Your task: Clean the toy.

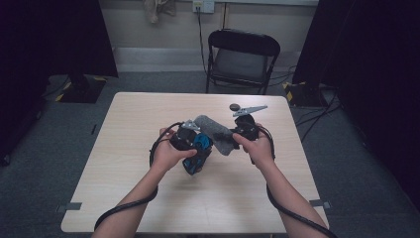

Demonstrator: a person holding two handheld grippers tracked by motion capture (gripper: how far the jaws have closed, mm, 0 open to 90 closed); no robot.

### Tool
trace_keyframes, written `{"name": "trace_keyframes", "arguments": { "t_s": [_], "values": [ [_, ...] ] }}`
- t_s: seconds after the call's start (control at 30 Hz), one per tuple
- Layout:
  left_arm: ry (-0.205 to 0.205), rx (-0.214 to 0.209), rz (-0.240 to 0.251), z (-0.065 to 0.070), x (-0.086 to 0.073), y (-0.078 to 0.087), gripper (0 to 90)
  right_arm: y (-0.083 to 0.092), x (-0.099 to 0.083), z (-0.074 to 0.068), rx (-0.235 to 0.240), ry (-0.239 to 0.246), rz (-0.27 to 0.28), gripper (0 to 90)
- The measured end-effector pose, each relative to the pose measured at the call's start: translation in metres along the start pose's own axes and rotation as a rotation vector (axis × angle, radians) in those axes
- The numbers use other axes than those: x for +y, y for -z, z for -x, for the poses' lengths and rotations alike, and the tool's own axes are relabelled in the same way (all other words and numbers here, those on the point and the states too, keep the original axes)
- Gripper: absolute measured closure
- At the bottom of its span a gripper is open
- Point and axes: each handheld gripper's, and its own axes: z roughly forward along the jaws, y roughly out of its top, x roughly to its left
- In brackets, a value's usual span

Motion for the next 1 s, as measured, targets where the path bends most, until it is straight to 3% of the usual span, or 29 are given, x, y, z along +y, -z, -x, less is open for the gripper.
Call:
{"name": "trace_keyframes", "arguments": {
  "t_s": [0.13, 0.53, 0.67, 0.77, 0.87, 1.0],
  "values": [
    [0.020, 0.007, 0.013, -0.005, -0.002, 0.002, 24.6, 0.000, -0.003, -0.003, 0.012, 0.016, -0.022, 77.3],
    [0.046, 0.035, 0.028, -0.014, -0.002, 0.009, 24.7, 0.001, -0.025, -0.001, 0.052, -0.010, -0.018, 77.2],
    [0.043, 0.033, 0.043, -0.015, 0.000, 0.017, 24.6, 0.011, -0.028, 0.007, 0.004, -0.044, 0.026, 77.1],
    [0.026, 0.023, 0.058, -0.010, 0.003, 0.023, 24.6, 0.019, -0.030, 0.017, -0.062, -0.072, 0.058, 77.2],
    [0.013, 0.002, 0.070, -0.003, 0.008, 0.027, 24.6, 0.021, -0.030, 0.021, -0.092, -0.097, 0.075, 77.2],
    [-0.011, -0.021, 0.084, 0.006, 0.015, 0.029, 24.6, 0.014, -0.028, 0.016, -0.113, -0.080, 0.054, 77.1]
  ]
}}
